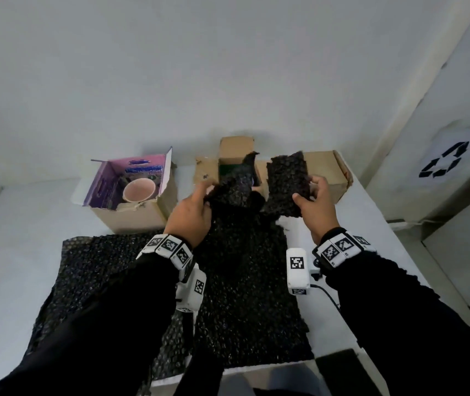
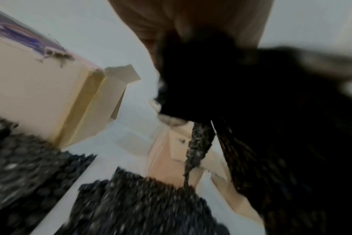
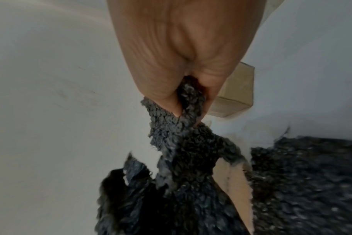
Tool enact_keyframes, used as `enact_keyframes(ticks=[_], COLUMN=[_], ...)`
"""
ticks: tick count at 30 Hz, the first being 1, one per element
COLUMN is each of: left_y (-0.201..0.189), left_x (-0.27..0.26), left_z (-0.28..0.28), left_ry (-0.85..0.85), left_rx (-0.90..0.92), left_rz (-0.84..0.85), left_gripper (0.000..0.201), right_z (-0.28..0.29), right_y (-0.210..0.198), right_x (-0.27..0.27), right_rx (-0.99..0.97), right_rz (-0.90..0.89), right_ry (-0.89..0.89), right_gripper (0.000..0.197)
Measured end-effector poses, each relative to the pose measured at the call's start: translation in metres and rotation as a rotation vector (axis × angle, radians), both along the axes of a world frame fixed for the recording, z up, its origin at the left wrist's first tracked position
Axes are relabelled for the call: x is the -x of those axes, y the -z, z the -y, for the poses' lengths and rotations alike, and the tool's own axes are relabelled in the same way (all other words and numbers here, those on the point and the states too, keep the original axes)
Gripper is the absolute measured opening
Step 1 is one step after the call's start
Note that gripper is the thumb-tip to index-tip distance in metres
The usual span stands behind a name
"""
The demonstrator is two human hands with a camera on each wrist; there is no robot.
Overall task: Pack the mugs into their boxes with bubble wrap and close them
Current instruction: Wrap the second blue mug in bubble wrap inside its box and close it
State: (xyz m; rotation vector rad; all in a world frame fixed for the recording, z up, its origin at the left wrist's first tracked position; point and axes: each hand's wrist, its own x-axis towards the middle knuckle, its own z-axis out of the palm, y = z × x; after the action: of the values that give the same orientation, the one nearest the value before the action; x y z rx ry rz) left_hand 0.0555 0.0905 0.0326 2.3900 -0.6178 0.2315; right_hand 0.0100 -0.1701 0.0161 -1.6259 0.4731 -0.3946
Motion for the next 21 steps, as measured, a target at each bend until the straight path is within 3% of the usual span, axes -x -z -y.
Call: enact_keyframes(ticks=[2, 4, 8, 11, 15, 21], left_y=[-0.011, -0.018, -0.025, -0.023, -0.012, 0.013], left_x=[-0.011, -0.023, -0.053, -0.063, -0.073, -0.086], left_z=[-0.002, -0.002, 0.000, 0.009, 0.019, 0.031], left_ry=[-0.042, -0.096, -0.199, -0.277, -0.329, -0.340], left_rx=[0.052, 0.102, 0.163, 0.167, -0.006, -0.176], left_rz=[0.033, 0.052, 0.077, 0.032, -0.036, -0.178], left_gripper=[0.058, 0.057, 0.037, 0.025, 0.030, 0.024], right_z=[0.001, 0.003, 0.010, 0.015, 0.016, 0.008], right_y=[-0.009, -0.019, -0.038, -0.041, -0.034, -0.022], right_x=[-0.011, -0.025, -0.054, -0.076, -0.108, -0.144], right_rx=[-0.121, -0.156, -0.059, 0.077, 0.103, 0.441], right_rz=[-0.001, -0.005, 0.054, 0.062, 0.075, 0.146], right_ry=[-0.020, -0.051, -0.062, -0.013, -0.043, -0.154], right_gripper=[0.039, 0.029, 0.005, 0.013, 0.032, 0.022])
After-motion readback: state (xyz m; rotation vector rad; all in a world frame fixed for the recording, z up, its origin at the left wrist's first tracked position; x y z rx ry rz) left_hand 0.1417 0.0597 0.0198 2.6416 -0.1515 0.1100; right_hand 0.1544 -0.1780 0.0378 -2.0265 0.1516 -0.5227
